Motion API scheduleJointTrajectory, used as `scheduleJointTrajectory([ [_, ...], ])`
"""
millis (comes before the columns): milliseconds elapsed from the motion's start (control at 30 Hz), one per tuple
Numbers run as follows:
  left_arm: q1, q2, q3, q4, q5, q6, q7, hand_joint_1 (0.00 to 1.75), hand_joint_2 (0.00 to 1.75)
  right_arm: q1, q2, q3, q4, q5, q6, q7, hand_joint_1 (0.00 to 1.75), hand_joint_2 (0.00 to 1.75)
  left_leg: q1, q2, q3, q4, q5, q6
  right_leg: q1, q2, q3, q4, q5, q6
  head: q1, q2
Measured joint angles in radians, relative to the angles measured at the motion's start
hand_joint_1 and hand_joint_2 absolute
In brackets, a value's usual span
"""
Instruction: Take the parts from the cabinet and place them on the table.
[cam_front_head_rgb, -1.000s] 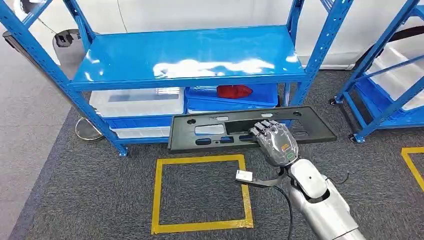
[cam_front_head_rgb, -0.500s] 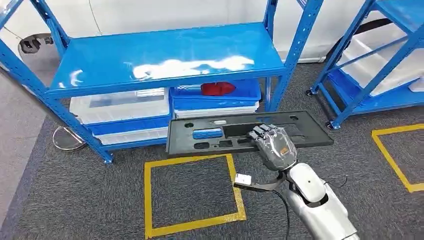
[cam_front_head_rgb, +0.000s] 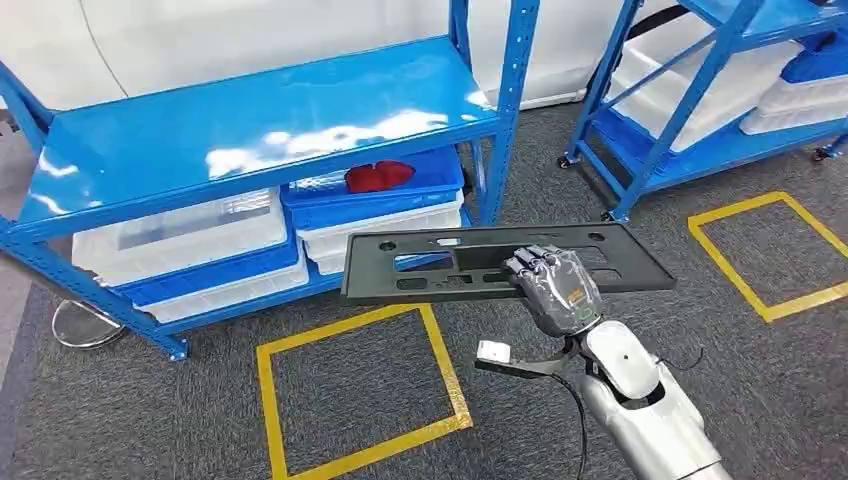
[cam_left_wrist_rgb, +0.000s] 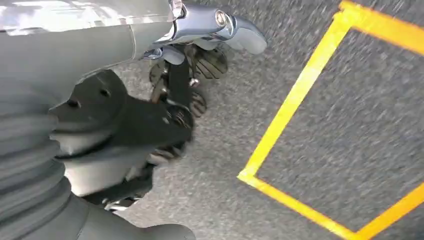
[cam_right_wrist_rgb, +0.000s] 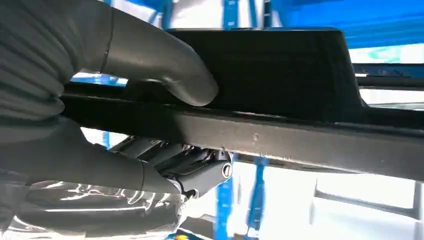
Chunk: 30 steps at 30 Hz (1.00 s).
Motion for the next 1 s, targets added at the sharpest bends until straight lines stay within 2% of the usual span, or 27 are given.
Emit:
scheduleJointTrajectory([
  [33,0.002,0.0,0.0,0.0,0.0,0.002,0.0,0.0,1.75,0.0,0.0,0.0,0.003,-0.002,0.0,0.0,1.75,1.75,0.001,-0.001,-0.033,0.075,-0.028,-0.002,0.0,0.012,-0.002,0.001,0.001,0.0,0.0,0.0],
  [67,0.003,0.0,0.0,0.0,0.0,0.002,0.0,0.0,1.75,0.002,0.0,0.0,0.006,-0.002,0.001,0.0,1.75,1.75,0.001,-0.002,-0.052,0.115,-0.032,-0.002,0.0,0.023,-0.003,0.001,0.002,0.001,0.0,0.0],
  [100,0.003,0.0,0.0,0.0,0.0,0.004,0.0,0.0,1.75,0.004,0.0,0.0,0.01,-0.003,0.001,0.0,1.75,1.75,0.002,-0.002,-0.045,0.099,-0.009,-0.001,0.0,0.037,-0.003,0.001,0.003,0.003,0.0,0.0],
  [133,0.003,0.0,0.0,0.0,0.0,0.004,0.0,0.0,1.75,0.005,0.0,-0.001,0.012,-0.005,0.001,0.0,1.75,1.75,0.003,-0.004,-0.012,0.029,0.038,0.002,-0.001,0.052,-0.002,0.002,0.004,0.005,-0.001,0.0],
  [167,0.002,0.0,0.0,0.0,0.0,0.005,0.0,0.0,1.75,0.005,0.0,-0.001,0.012,-0.006,0.0,0.0,1.75,1.75,0.005,-0.015,0.03,-0.063,0.086,0.005,-0.001,0.065,-0.001,0.002,0.005,0.007,0.0,0.0],
  [200,0.002,0.0,0.0,0.0,0.0,0.004,0.0,0.0,1.75,0.005,0.0,-0.002,0.012,-0.007,0.0,0.0,1.75,1.75,0.007,-0.047,0.072,-0.155,0.13,0.01,-0.002,0.076,-0.001,0.002,0.006,0.009,0.0,0.0],
  [233,0.003,0.002,0.0,0.0,0.0,0.004,0.0,0.0,1.75,0.006,0.001,-0.003,0.012,-0.008,0.0,0.0,1.75,1.75,0.012,-0.108,0.091,-0.198,0.125,0.016,-0.002,0.085,-0.005,0.002,0.009,0.015,0.001,0.0],
  [300,0.002,0.002,0.0,0.0,0.0,0.004,0.0,0.0,1.75,0.007,0.002,-0.008,0.012,-0.01,-0.001,0.003,1.75,1.75,0.008,-0.094,0.09,-0.211,0.125,0.017,-0.008,0.109,-0.02,0.001,0.018,0.033,0.0,0.0],
  [367,0.001,0.002,0.0,0.0,0.0,0.005,0.0,0.0,1.75,0.02,0.002,-0.02,0.012,-0.012,-0.001,0.005,1.75,1.75,0.006,-0.074,0.092,-0.218,0.131,0.028,-0.008,0.135,-0.021,-0.011,0.029,0.051,-0.001,0.0],
  [400,0.001,-0.001,0.0,0.0,-0.002,0.004,0.0,0.0,1.75,0.024,0.002,-0.025,0.012,-0.013,-0.001,0.005,1.75,1.75,0.02,-0.056,0.097,-0.235,0.142,0.038,-0.011,0.131,-0.023,-0.006,0.024,0.053,0.0,0.0],
  [433,-0.001,-0.001,0.0,0.0,-0.002,0.003,0.0,0.0,1.75,0.026,0.001,-0.026,0.011,-0.014,-0.002,0.005,1.75,1.75,0.015,-0.045,0.098,-0.242,0.146,0.047,0.0,0.074,-0.038,0.024,-0.002,0.052,0.004,0.0],
  [467,0.0,-0.001,0.0,0.0,-0.002,0.003,0.0,0.0,1.75,0.026,0.001,-0.03,0.011,-0.014,-0.001,0.006,1.75,1.75,0.012,-0.032,0.097,-0.242,0.148,0.051,0.0,0.036,-0.068,0.087,-0.043,0.053,0.011,0.0],
  [500,0.002,-0.001,0.0,0.0,-0.003,0.003,0.002,0.0,1.75,0.027,0.002,-0.034,0.011,-0.013,-0.001,0.007,1.75,1.75,0.008,-0.019,0.095,-0.241,0.148,0.051,0.0,0.016,-0.104,0.168,-0.082,0.056,0.013,0.0],
  [533,0.004,-0.001,0.0,0.0,-0.003,0.004,0.002,0.0,1.75,0.033,0.003,-0.038,0.011,-0.013,0.0,0.007,1.75,1.75,0.004,-0.004,0.094,-0.24,0.147,0.053,-0.002,0.006,-0.143,0.258,-0.118,0.058,0.012,0.0],
  [567,0.005,-0.001,0.0,0.0,-0.003,0.007,0.003,0.0,1.75,0.04,0.003,-0.044,0.011,-0.011,0.0,0.006,1.75,1.75,0.002,0.009,0.093,-0.238,0.146,0.054,-0.002,0.002,-0.163,0.308,-0.13,0.059,0.013,0.0],
  [600,0.006,-0.001,0.0,0.0,-0.003,0.007,0.004,0.0,1.75,0.045,0.003,-0.048,0.011,-0.01,0.001,0.006,1.75,1.75,0.0,0.021,0.092,-0.237,0.145,0.054,-0.002,0.0,-0.156,0.302,-0.118,0.059,0.013,0.0],
  [633,0.005,-0.001,0.0,0.0,-0.003,0.007,0.004,0.0,1.75,0.048,0.003,-0.052,0.011,-0.008,0.002,0.005,1.75,1.75,-0.001,0.033,0.092,-0.235,0.143,0.054,-0.001,-0.003,-0.125,0.253,-0.089,0.058,0.012,0.0],
  [667,0.004,-0.002,0.0,0.0,-0.003,0.007,0.004,0.0,1.75,0.048,0.003,-0.055,0.011,-0.008,0.002,0.004,1.75,1.75,-0.002,0.043,0.092,-0.232,0.141,0.053,-0.001,-0.01,-0.078,0.17,-0.052,0.055,0.013,0.0],
  [700,0.003,-0.002,0.0,0.0,-0.003,0.007,0.004,0.0,1.75,0.046,0.004,-0.058,0.011,-0.008,0.002,0.003,1.75,1.75,-0.004,0.055,0.093,-0.227,0.137,0.05,0.002,-0.034,-0.017,0.065,-0.014,0.049,0.012,0.0],
  [733,0.002,-0.003,0.0,0.0,-0.003,0.007,0.005,0.0,1.75,0.043,0.004,-0.062,0.011,-0.008,0.003,0.003,1.75,1.75,-0.007,0.061,0.092,-0.223,0.133,0.045,0.009,-0.08,0.014,0.003,-0.021,0.042,0.013,0.0],
  [767,0.002,-0.003,0.0,0.0,-0.003,0.008,0.005,0.0,1.75,0.04,0.005,-0.065,0.011,-0.008,0.006,0.003,1.75,1.75,-0.015,0.07,0.09,-0.216,0.128,0.039,0.016,-0.072,0.012,-0.001,-0.016,0.031,0.011,0.0],
  [833,0.002,-0.004,0.0,0.0,-0.005,0.009,0.008,0.0,1.75,0.04,0.005,-0.071,0.011,-0.008,0.008,0.0,1.75,1.75,-0.014,0.088,0.092,-0.218,0.127,0.032,0.019,-0.05,0.008,0.002,-0.016,0.024,0.012,0.0],
  [867,0.002,-0.004,0.0,0.0,-0.005,0.009,0.009,0.0,1.75,0.042,0.003,-0.075,0.012,-0.008,0.009,0.0,1.75,1.75,-0.015,0.097,0.095,-0.219,0.126,0.028,0.019,-0.04,0.006,0.0,-0.014,0.019,0.011,0.0],
  [900,0.002,-0.004,0.0,0.0,-0.005,0.01,0.01,0.0,1.75,0.044,0.003,-0.077,0.012,-0.008,0.01,0.0,1.75,1.75,-0.014,0.097,0.093,-0.216,0.118,0.021,0.011,-0.03,0.01,-0.007,-0.008,0.011,0.011,0.0],
  [933,0.001,-0.004,0.0,0.0,-0.006,0.01,0.01,0.0,1.75,0.047,0.003,-0.077,0.011,-0.009,0.009,0.0,1.75,1.75,-0.008,0.054,0.086,-0.192,0.095,0.015,0.008,-0.022,0.01,-0.009,-0.006,0.006,0.011,0.0],
  [967,0.003,-0.004,0.0,0.0,-0.007,0.01,0.012,0.0,1.75,0.048,0.003,-0.077,0.011,-0.009,0.009,-0.001,1.75,1.75,-0.006,0.021,0.061,-0.129,0.054,0.011,0.007,-0.014,0.008,-0.009,-0.005,0.003,0.01,0.0],
  [1000,0.006,-0.004,0.0,0.0,-0.007,0.009,0.014,0.0,1.75,0.052,0.003,-0.077,0.011,-0.009,0.009,-0.002,1.75,1.75,-0.003,0.006,0.025,-0.046,0.012,0.008,0.007,-0.004,0.007,-0.009,-0.004,0.001,0.01,0.0],
])
